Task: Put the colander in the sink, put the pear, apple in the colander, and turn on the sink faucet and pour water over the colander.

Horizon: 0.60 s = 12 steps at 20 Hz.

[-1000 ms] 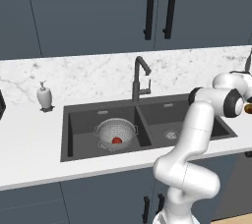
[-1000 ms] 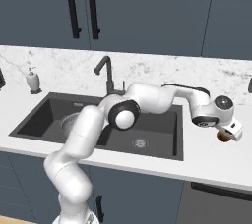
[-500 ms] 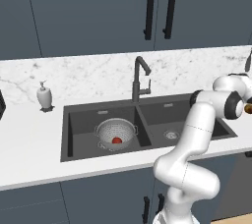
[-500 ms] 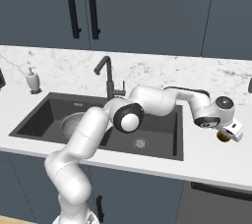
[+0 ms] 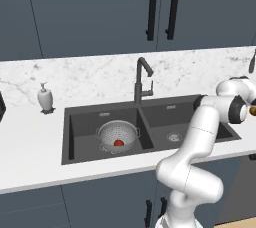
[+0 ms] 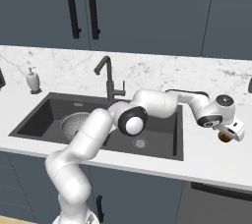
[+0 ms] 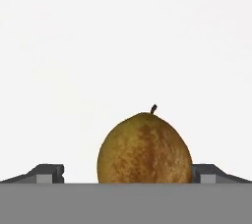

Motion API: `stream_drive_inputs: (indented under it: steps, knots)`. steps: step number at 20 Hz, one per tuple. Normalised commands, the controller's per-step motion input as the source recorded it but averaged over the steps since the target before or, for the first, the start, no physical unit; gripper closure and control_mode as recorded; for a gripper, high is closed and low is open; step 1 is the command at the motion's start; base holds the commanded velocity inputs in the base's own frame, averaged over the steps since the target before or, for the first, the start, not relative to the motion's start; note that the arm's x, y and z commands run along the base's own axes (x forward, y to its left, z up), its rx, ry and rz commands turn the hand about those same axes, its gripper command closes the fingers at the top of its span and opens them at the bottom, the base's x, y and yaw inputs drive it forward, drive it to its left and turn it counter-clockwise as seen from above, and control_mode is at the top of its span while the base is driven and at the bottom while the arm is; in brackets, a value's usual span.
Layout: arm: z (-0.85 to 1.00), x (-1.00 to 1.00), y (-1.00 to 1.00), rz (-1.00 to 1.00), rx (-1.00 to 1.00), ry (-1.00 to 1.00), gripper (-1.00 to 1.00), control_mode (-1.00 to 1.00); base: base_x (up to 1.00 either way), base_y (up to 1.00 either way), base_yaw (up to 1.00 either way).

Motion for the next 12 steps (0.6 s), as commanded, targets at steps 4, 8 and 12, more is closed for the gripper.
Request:
stream_drive_inputs:
  steps: [4, 8, 12]
  knots:
    - [-0.13, 0.13, -0.11, 0.0, 0.0, 0.04, -1.0, -1.0, 0.0, 0.0, 0.0]
    - [-0.19, 0.0, -0.08, 0.0, 0.0, 0.04, -1.0, -1.0, 0.0, 0.0, 0.0]
    - [-0.23, 0.0, -0.05, 0.0, 0.0, 0.03, -1.0, -1.0, 0.0, 0.0, 0.0]
